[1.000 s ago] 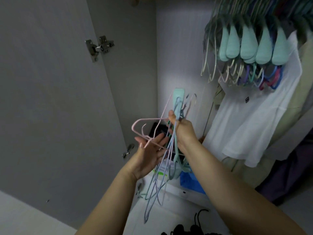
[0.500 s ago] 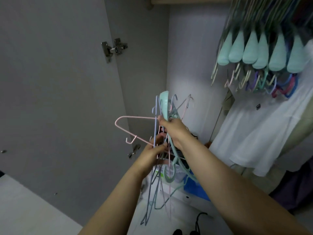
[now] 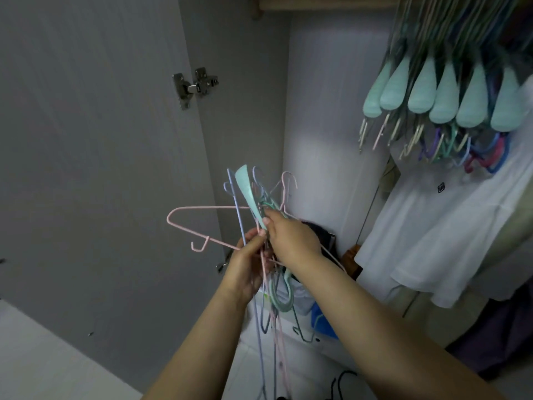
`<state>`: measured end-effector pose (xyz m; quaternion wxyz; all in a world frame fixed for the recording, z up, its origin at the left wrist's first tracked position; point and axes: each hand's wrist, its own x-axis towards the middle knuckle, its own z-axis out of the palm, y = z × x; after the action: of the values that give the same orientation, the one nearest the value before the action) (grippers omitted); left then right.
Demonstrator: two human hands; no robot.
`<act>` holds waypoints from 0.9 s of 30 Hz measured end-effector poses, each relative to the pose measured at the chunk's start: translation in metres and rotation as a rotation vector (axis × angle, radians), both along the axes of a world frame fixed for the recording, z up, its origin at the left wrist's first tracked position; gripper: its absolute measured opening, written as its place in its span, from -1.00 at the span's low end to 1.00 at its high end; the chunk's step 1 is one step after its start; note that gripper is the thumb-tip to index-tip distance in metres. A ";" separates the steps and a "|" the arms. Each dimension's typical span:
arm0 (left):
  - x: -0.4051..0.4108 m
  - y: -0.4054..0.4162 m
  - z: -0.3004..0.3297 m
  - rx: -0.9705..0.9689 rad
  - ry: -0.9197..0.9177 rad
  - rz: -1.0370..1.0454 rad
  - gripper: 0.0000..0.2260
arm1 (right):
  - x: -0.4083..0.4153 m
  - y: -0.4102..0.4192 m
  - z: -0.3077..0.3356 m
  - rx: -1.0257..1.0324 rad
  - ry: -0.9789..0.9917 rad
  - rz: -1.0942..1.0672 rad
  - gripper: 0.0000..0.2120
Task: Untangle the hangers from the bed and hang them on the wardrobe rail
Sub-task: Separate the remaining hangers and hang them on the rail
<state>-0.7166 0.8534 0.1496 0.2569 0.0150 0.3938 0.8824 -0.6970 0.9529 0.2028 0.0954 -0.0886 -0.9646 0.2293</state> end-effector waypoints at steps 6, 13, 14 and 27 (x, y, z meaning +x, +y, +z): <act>-0.007 -0.008 0.005 -0.082 -0.024 0.033 -0.82 | 0.003 0.008 -0.010 -0.656 0.020 0.066 -0.78; -0.016 -0.022 0.003 -0.296 0.049 0.053 -0.75 | 0.011 0.039 0.002 -0.596 0.068 0.117 -0.73; -0.017 -0.023 0.004 -0.298 0.059 0.034 -0.75 | 0.010 0.041 0.003 -0.598 0.078 0.106 -0.72; 0.000 -0.004 0.016 -0.285 0.079 -0.156 -0.86 | 0.006 0.037 0.012 -0.698 0.338 -0.062 -0.77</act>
<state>-0.7164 0.8490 0.1653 0.3086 0.0436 0.5225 0.7936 -0.6908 0.9898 0.2150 0.2242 -0.1056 -0.7961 0.5521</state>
